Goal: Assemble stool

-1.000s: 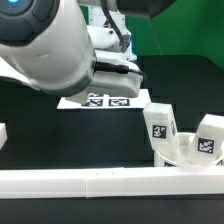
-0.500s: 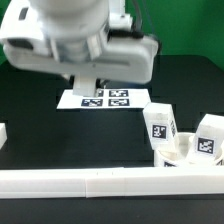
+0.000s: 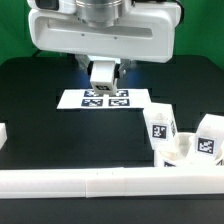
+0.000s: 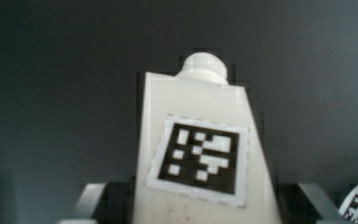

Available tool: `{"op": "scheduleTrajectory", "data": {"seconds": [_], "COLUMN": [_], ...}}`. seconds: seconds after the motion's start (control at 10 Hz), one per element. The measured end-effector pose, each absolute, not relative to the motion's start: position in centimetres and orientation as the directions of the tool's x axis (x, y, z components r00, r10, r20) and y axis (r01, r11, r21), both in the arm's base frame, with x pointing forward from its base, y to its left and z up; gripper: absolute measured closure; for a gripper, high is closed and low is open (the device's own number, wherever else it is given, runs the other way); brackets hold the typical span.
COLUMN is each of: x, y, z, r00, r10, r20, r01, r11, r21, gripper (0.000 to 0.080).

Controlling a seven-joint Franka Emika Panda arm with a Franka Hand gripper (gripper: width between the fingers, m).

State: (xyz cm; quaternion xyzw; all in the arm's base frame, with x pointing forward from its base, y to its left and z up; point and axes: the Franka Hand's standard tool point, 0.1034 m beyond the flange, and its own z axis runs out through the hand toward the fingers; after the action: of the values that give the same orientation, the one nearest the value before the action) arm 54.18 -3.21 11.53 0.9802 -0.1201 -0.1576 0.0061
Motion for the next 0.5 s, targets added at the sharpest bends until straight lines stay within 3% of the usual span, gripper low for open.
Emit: {"op": "scheduleTrajectory", "data": {"seconds": [0.2, 0.5], "x": [54.3, 54.5], "y": [-1.8, 3.1], "z": [11.7, 13.1], "r00": [0.955, 0.955], "r10": [-0.247, -0.294], "r20": [-0.166, 0.039], "r01": [-0.245, -0.294], "r11": [-0.969, -0.956], "r21": [0.031, -0.006], "gripper": [0.0474, 0.0474]}}
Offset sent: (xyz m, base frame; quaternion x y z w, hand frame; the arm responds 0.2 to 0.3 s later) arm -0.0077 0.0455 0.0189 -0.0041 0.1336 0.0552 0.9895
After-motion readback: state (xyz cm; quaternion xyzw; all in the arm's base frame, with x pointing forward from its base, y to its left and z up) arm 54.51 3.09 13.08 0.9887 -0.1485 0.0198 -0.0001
